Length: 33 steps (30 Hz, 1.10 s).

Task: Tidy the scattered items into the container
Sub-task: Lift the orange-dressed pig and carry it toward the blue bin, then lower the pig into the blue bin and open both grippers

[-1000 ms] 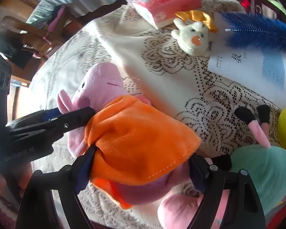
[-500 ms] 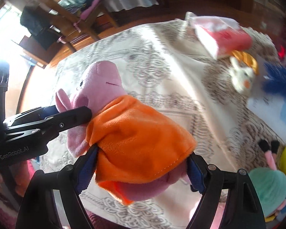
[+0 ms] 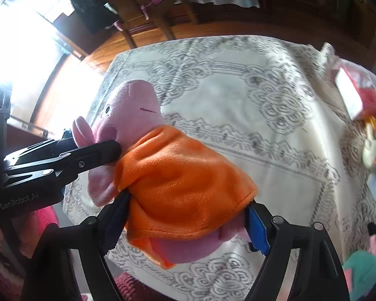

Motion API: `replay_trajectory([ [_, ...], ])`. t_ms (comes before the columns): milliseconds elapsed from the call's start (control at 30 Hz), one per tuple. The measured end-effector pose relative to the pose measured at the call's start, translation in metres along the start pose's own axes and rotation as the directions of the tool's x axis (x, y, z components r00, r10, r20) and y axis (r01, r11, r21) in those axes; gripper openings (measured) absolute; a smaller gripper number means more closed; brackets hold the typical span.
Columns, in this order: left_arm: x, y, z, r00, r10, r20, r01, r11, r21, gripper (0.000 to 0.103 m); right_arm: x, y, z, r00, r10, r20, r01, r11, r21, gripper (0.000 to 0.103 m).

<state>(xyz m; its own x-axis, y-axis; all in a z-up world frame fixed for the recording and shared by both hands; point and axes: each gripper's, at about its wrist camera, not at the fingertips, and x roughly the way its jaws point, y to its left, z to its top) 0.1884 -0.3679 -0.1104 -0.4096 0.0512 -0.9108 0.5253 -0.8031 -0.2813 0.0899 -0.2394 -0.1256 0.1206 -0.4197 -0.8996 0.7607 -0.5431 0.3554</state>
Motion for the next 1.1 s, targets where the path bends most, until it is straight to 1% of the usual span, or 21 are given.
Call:
replay_trajectory([
  [333,-0.028,0.087,-0.012,0.998,0.05,0.037,-0.045,0.989,-0.141,0.053,0.039,0.082,0.021,0.998,0.023,-0.058,-0.03,0.99,-0.135,0.082],
  [467,-0.039,0.127,-0.026,0.996,0.072,0.046,-0.061,0.977,-0.205,0.053,0.059,0.116,0.028,0.996,0.033,-0.088,-0.049,0.981,-0.186,0.082],
  [633,-0.054,0.177,-0.042,0.993,0.099,0.056,-0.08,0.955,-0.285,0.053,0.086,0.164,0.035,0.991,0.05,-0.127,-0.082,0.962,-0.26,0.082],
  [800,-0.072,0.236,-0.065,0.989,0.136,0.062,-0.103,0.921,-0.376,0.053,0.12,0.222,0.041,0.983,0.067,-0.169,-0.122,0.932,-0.341,0.082],
  [1100,-0.106,0.349,-0.112,0.976,0.213,0.052,-0.155,0.839,-0.521,0.053,0.187,0.337,0.039,0.962,0.088,-0.26,-0.204,0.862,-0.464,0.081],
])
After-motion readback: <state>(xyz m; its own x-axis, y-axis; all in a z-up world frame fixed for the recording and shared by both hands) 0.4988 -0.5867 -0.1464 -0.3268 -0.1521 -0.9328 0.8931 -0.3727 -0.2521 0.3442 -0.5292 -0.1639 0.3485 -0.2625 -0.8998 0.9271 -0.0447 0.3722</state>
